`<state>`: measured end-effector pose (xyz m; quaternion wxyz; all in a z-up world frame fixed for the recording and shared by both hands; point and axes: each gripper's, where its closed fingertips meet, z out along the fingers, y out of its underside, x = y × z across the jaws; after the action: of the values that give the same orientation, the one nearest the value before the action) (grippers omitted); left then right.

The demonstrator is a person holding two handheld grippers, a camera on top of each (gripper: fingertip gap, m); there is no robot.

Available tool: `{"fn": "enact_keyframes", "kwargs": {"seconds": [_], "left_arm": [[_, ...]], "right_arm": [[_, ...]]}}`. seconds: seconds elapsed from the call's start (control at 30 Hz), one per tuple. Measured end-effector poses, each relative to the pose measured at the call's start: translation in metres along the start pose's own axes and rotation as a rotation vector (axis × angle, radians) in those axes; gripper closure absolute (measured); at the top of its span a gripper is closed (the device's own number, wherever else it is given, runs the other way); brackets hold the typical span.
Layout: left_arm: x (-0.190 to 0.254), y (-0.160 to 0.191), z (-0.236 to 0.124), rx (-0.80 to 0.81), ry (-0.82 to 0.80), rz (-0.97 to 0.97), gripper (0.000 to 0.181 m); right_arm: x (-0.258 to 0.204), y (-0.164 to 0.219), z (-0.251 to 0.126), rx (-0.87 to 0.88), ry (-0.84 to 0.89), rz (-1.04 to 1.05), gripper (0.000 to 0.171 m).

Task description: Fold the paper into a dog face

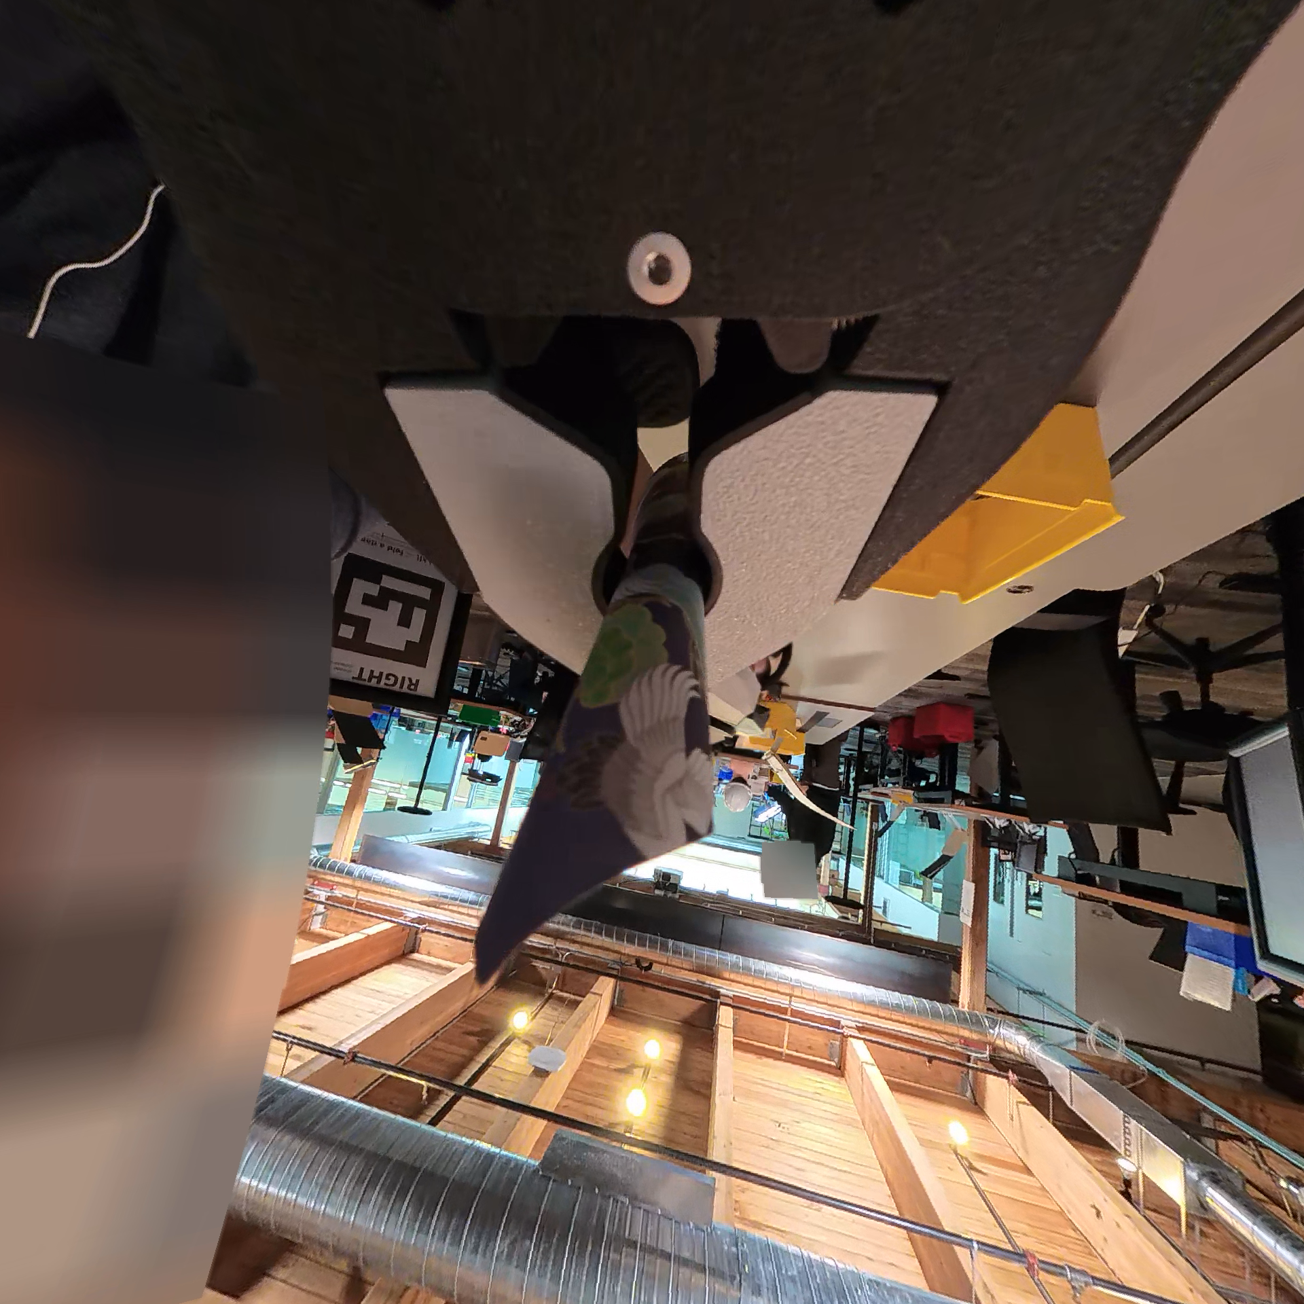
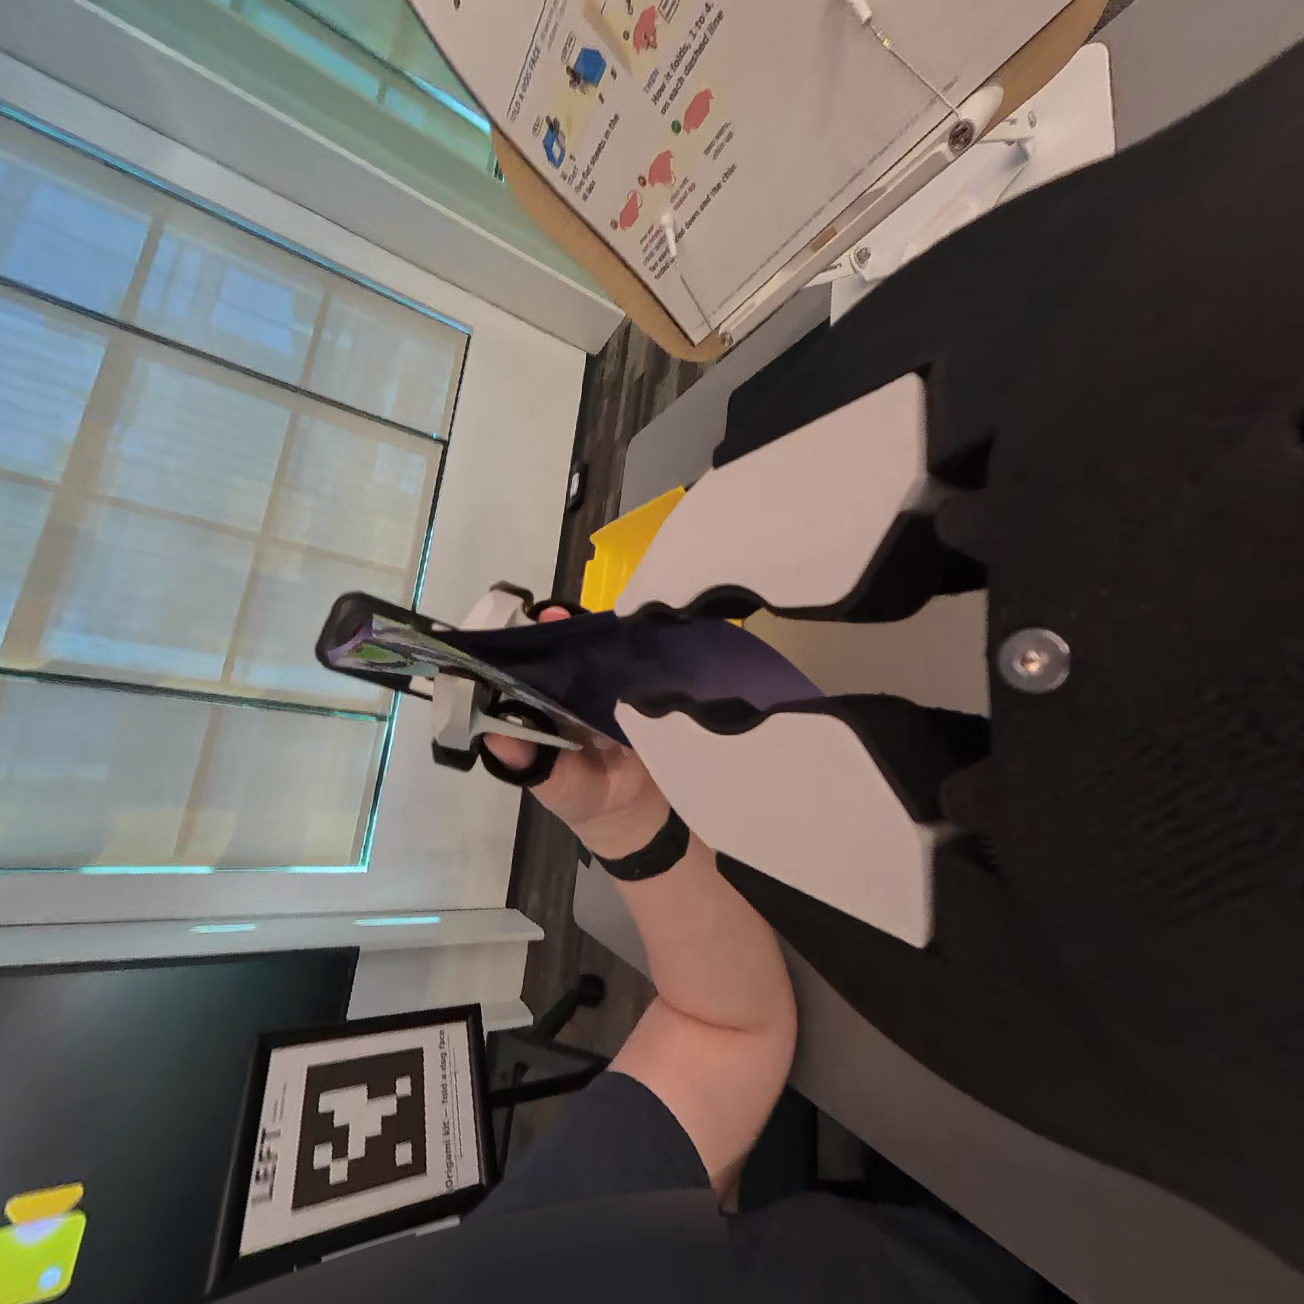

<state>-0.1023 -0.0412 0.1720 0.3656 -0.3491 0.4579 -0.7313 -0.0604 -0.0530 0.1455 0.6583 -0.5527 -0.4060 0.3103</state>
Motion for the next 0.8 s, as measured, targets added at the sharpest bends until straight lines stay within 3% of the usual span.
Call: {"fn": "enact_keyframes", "kwargs": {"seconds": [0.03,0.43,0.6,0.8], "left_arm": [[0.0,0.0,-0.001,0.0,-0.001,0.001,0.172],[0.003,0.004,0.004,-0.019,0.013,-0.001,0.172],[0.001,0.005,0.004,-0.017,0.009,0.0,0.177],[0.003,0.001,0.002,-0.001,0.019,-0.007,0.177]], "right_arm": [[0.004,-0.001,0.002,0.007,0.036,0.002,0.153],[0.005,0.001,0.023,0.108,0.045,0.061,0.152],[0.002,0.002,0.025,0.148,0.02,0.07,0.171],[-0.001,-0.001,0.02,0.167,-0.02,0.042,0.154]]}}
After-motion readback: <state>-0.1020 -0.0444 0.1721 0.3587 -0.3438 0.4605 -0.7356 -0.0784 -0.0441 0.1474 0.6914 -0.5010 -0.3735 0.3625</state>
